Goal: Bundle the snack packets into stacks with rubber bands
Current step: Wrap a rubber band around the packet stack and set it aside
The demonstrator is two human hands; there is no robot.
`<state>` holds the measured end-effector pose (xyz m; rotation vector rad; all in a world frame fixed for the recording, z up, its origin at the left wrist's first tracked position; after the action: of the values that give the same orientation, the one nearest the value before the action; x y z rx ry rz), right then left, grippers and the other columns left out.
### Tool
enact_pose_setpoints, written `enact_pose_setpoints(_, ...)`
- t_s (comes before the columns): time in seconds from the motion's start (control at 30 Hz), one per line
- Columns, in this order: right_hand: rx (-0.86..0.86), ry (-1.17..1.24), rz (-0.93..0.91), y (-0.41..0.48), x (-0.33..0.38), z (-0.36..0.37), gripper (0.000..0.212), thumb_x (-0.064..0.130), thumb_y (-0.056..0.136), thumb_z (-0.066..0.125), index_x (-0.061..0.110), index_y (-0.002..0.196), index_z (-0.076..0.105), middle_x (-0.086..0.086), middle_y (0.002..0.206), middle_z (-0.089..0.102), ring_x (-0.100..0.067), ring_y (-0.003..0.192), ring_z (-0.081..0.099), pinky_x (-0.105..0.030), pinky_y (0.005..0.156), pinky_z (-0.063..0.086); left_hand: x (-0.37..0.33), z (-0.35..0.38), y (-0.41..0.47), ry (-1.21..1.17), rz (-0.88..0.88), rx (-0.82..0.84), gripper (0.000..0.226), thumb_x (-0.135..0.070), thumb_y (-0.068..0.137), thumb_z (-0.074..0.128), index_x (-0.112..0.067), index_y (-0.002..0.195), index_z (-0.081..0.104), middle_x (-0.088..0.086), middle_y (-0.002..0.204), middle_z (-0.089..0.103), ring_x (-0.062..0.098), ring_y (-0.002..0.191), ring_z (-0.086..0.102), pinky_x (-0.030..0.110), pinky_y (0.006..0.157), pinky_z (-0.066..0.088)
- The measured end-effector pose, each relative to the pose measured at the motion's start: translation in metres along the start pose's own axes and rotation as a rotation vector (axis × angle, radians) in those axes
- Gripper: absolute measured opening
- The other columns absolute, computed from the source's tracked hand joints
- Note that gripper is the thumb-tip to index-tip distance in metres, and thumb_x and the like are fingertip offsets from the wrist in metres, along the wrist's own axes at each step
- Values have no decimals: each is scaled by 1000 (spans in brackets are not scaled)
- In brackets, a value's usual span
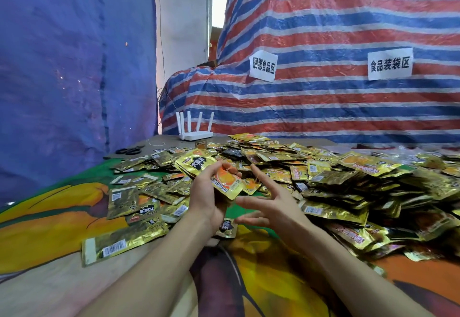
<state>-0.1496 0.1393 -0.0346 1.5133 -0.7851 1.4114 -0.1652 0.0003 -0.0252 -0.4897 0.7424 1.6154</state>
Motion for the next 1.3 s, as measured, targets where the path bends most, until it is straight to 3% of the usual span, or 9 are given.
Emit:
enact_pose_setpoints(0.13,40,14,-98,1,-2,19,81,6,72,87,54,131,59,-6,102,75,-30,90,75,-36,70,62,6,5,-5,114,-61,-34,30,-34,93,64,-11,79,77,16,87,74,33,76,73,42,64,60)
enact_pose_setpoints(0.33,-81,35,-157,-1,0,12,77,11,66,90,45,128,58,-1,108,76,-26,97,75,-42,70,62,11,17,-15,391,-84,167,34,-42,98,51,-28,119,74,4,117,74,24,105,71,34,77,59)
enact_pose_setpoints(0.53,-111,-32,-197,-3,2,10,55,8,67,91,22,115,70,-9,98,77,-27,91,75,-43,79,62,8,18,-15,443,-103,175,33,-34,101,46,-30,103,79,-1,113,75,16,102,72,26,74,58)
enact_pose_setpoints(0.7,-179,-71,-231,-4,6,5,56,24,51,93,29,103,74,0,85,76,-18,77,74,-29,66,57,10,17,-12,414,-133,188,29,-36,99,50,-27,111,75,10,103,76,26,91,74,32,66,59)
enact_pose_setpoints(0.83,-138,-12,-228,-4,10,2,47,26,54,92,35,98,78,-9,93,77,-33,86,75,-46,72,63,13,18,-13,347,-179,223,29,-35,98,52,-28,115,74,12,106,76,27,92,75,34,64,59)
enact_pose_setpoints(1.0,-130,-35,-215,-6,15,-1,32,36,65,83,30,97,80,-7,95,78,-25,86,76,-32,68,59,15,19,-14,293,-185,240,32,-35,84,60,-27,111,76,15,109,75,29,95,74,40,73,60)
enact_pose_setpoints(1.1,-367,44,-184,-3,12,-13,21,31,83,72,12,82,81,-16,83,77,-30,74,75,-32,59,57,20,20,-15,312,-198,258,35,-35,83,60,-27,113,75,14,118,72,31,104,71,49,94,56)
enact_pose_setpoints(1.2,-474,-18,-135,-3,9,-20,29,31,86,74,3,90,76,-14,81,77,-29,73,76,-32,59,60,27,22,-18,320,-248,291,36,-36,82,61,-30,114,75,12,120,72,29,104,71,48,95,54)
enact_pose_setpoints(1.3,-272,-78,-69,-2,10,-15,53,39,71,87,9,110,67,-8,92,77,-26,83,76,-34,68,60,26,20,-17,284,-250,293,34,-33,84,60,-29,114,75,15,122,70,34,109,69,51,97,53)
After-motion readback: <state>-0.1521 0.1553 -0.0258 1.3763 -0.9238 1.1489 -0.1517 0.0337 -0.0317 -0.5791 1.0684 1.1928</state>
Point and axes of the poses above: each hand's wrist, its own y-axis towards the middle knuckle, its own z-axis out of the palm, x = y × z, the point moved 4 cm from there along y, towards the middle knuckle
